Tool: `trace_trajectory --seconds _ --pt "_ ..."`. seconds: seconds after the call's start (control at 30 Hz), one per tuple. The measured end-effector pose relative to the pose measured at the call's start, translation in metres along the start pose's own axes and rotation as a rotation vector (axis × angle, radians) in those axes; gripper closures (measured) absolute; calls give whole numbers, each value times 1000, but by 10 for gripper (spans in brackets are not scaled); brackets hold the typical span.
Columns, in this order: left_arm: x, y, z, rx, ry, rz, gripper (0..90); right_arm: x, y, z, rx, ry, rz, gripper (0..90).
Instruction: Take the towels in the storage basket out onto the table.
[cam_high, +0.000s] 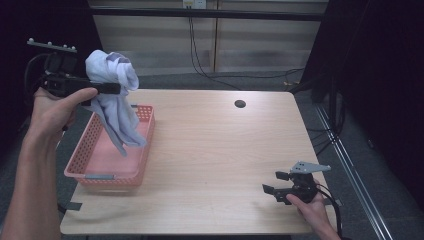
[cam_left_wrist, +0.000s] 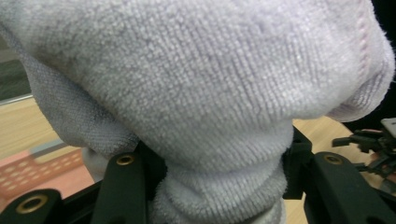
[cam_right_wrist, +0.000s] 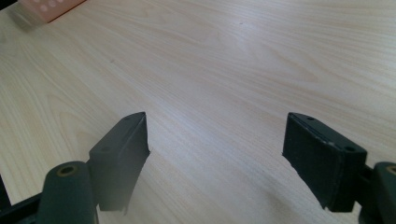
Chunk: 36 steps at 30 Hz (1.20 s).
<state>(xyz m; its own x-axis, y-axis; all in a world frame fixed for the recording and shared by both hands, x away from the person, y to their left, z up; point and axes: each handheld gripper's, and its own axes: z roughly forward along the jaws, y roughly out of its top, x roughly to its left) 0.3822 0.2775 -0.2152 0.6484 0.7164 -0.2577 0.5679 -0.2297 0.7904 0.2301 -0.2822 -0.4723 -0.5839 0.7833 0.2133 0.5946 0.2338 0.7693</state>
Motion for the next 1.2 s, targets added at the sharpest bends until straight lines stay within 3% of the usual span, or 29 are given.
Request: trace_trajectory --seconds 0.1,0.2,0.33,0.5,0.57,0.6,0.67,0.7,0.87,1.2 --pt "-6 4 4 -6 -16 4 499 1 0 0 0 0 2 224" --pt "-20 11 15 -3 -44 39 499 1 0 1 3 0 -3 224" --pt "-32 17 26 20 -41 51 499 1 0 0 1 2 -4 224" --pt "-51 22 50 24 -96 71 497 1 0 0 0 4 -4 223" --pt "-60 19 67 35 -129 74 496 1 0 0 -2 1 -2 223" --pt "-60 19 67 35 -129 74 496 1 0 0 -2 1 -2 223" --pt "-69 15 88 68 -155 80 494 1 0 -1 -1 0 -2 223" --pt "-69 15 88 68 -155 80 493 1 0 -1 -1 1 -1 223" --pt "-83 5 122 130 -188 96 488 0 0 -2 -2 4 -3 223" --pt "-115 -36 188 216 -284 116 477 -1 -1 -4 -8 5 3 223"
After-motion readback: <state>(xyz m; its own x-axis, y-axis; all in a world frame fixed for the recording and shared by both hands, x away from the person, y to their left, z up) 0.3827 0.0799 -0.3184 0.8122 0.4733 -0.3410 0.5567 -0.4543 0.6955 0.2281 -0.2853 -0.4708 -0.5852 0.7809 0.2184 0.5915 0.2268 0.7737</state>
